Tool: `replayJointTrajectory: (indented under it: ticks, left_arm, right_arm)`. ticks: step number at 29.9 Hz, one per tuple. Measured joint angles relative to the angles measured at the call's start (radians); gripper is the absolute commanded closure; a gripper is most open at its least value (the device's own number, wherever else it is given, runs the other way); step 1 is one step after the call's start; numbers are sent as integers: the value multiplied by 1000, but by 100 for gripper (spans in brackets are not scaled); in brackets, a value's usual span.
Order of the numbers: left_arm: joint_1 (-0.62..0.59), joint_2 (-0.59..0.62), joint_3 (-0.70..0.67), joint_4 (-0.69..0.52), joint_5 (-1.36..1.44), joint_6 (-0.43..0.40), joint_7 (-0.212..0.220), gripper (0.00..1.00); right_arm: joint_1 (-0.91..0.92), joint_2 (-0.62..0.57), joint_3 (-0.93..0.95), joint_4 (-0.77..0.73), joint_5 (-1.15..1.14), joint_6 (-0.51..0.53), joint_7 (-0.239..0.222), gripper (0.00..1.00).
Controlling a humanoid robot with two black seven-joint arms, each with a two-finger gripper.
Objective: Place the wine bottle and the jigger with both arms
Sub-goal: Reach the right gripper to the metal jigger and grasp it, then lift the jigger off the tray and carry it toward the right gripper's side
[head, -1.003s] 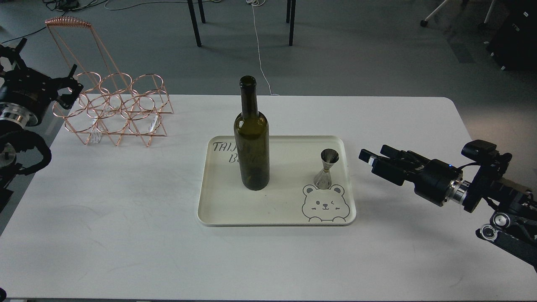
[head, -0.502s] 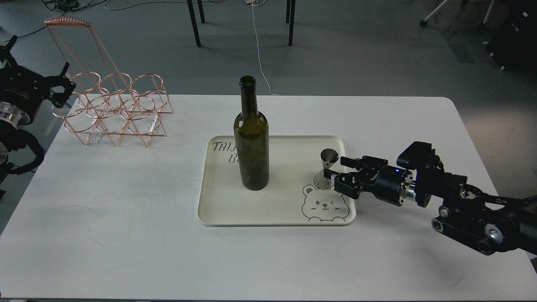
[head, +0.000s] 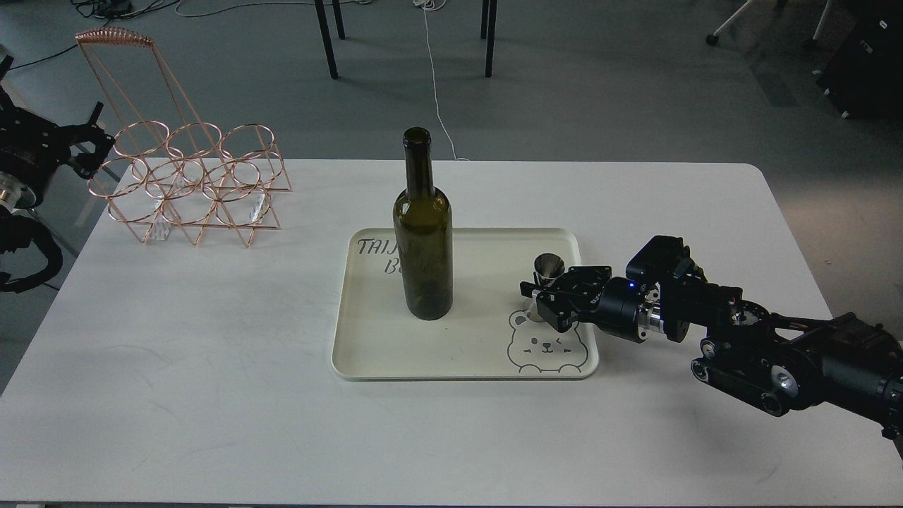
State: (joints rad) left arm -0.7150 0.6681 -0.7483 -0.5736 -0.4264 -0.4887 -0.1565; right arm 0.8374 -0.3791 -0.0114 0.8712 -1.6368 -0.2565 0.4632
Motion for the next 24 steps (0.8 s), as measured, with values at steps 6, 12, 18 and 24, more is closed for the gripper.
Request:
replayJointTrajectory:
  ticks: [6, 12, 18, 24]
  left_arm:
    - [0, 1, -4, 0, 0, 0, 0, 2]
    - [-3, 17, -5, -1, 0, 0, 0, 2]
    - [-5, 30, -5, -4, 0, 0, 0, 2]
    - [-5, 32, -5, -9, 0, 0, 0, 2]
  right_arm:
    - [13, -30, -1, 14, -1, -48, 0, 94]
    - [47, -142, 16, 73, -1, -82, -3, 93]
    - [31, -291, 35, 84, 2, -150, -9, 93]
    - [-66, -338, 36, 26, 12, -227, -10, 92]
